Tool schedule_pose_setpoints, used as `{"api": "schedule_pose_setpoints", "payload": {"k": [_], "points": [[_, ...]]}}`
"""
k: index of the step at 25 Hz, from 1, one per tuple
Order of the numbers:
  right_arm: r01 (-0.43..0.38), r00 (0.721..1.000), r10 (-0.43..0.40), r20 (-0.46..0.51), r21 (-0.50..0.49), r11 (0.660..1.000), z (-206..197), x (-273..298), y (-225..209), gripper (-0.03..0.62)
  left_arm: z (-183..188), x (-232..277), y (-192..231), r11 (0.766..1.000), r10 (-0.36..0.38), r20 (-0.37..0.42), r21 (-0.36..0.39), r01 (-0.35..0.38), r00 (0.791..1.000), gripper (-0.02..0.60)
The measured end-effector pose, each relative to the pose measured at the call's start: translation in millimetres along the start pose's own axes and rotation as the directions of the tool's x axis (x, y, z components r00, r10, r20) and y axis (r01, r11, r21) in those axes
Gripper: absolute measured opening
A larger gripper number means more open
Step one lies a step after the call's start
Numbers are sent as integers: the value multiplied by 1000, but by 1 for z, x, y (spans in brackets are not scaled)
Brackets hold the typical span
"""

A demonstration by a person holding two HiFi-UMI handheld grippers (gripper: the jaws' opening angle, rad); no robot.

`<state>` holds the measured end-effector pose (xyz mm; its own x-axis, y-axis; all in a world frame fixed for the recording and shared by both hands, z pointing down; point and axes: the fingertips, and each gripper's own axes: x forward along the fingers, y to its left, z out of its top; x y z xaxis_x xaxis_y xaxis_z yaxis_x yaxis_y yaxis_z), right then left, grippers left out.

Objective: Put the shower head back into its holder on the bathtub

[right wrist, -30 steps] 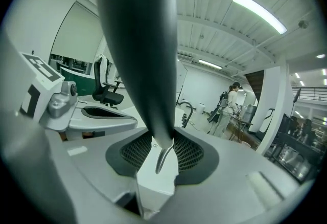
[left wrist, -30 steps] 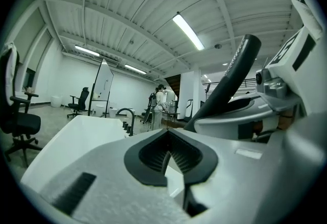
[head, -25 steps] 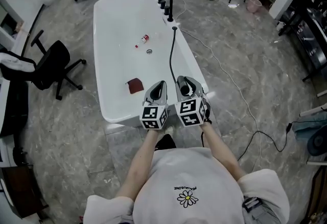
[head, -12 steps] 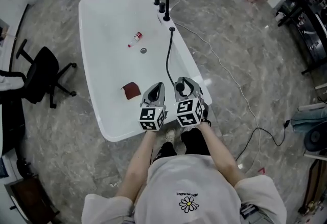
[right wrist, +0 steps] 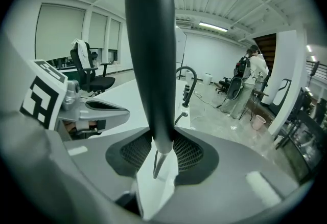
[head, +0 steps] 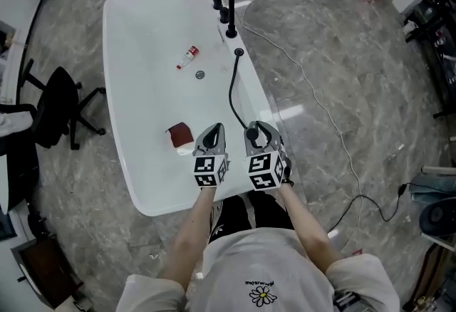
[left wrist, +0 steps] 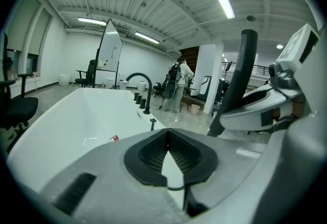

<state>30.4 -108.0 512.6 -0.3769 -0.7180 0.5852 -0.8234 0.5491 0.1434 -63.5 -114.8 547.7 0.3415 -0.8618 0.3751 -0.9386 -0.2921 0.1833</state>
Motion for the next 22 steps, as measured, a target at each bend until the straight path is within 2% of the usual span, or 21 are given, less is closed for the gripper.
{"api": "schedule_pose_setpoints", "payload": {"k": [6, 11, 16, 22], "points": [[13, 1000, -13, -21, -8, 1000, -10, 48, -15, 140, -69, 76, 34, 997, 21, -117, -72, -30, 993, 60], [52, 999, -51, -15, 38, 998, -16, 85, -23, 140, -137, 115, 40, 999, -36, -241, -28, 30, 970, 83], [83, 996, -84, 2, 79, 993, -18, 115, -27, 140, -171, 134, 30, 993, -117, -253, -2, 121, 960, 120], [75, 996, -82, 43, 133, 988, 4, 111, -22, 140, -178, 141, 3, 985, -172, -258, -26, 171, 951, 124]]}}
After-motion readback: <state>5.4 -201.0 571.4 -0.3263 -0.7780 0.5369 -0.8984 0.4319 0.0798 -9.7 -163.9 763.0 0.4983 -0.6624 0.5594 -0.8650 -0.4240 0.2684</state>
